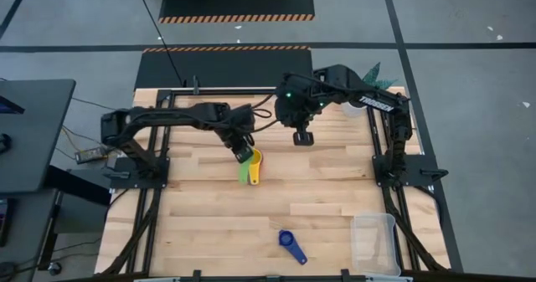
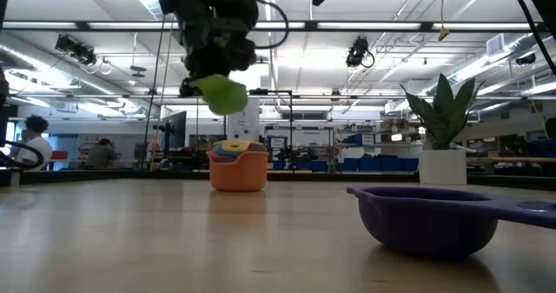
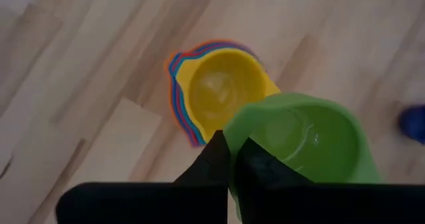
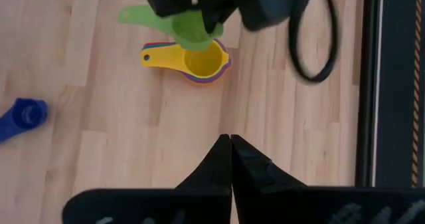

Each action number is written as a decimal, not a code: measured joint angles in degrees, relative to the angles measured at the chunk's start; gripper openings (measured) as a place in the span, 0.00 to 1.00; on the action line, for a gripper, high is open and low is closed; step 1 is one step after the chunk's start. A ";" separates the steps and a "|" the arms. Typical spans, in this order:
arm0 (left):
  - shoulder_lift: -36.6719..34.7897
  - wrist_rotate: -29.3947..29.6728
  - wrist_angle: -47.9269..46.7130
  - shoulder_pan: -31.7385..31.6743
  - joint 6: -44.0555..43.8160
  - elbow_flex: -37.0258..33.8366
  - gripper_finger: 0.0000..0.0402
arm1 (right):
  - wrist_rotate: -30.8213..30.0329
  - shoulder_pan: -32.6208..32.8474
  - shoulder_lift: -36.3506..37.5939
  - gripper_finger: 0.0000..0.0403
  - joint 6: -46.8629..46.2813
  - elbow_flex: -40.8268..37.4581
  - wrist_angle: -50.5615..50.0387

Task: Nest measuring cups in basket
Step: Stack the green measuring cup on top of the yellow measuring cup, then stack the dark blue measuring cup on top of the green measuring cup

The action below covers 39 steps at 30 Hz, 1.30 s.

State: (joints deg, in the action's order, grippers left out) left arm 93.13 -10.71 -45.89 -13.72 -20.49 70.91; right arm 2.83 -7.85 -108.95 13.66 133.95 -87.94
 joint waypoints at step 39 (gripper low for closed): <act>5.33 -2.86 -9.90 -3.28 3.21 8.31 0.22 | -0.43 -2.50 1.16 0.00 4.55 -0.04 -1.40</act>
State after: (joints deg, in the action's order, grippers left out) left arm 98.46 -13.57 -55.79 -16.99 -17.27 79.22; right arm 2.40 -10.34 -107.78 18.22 133.91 -89.35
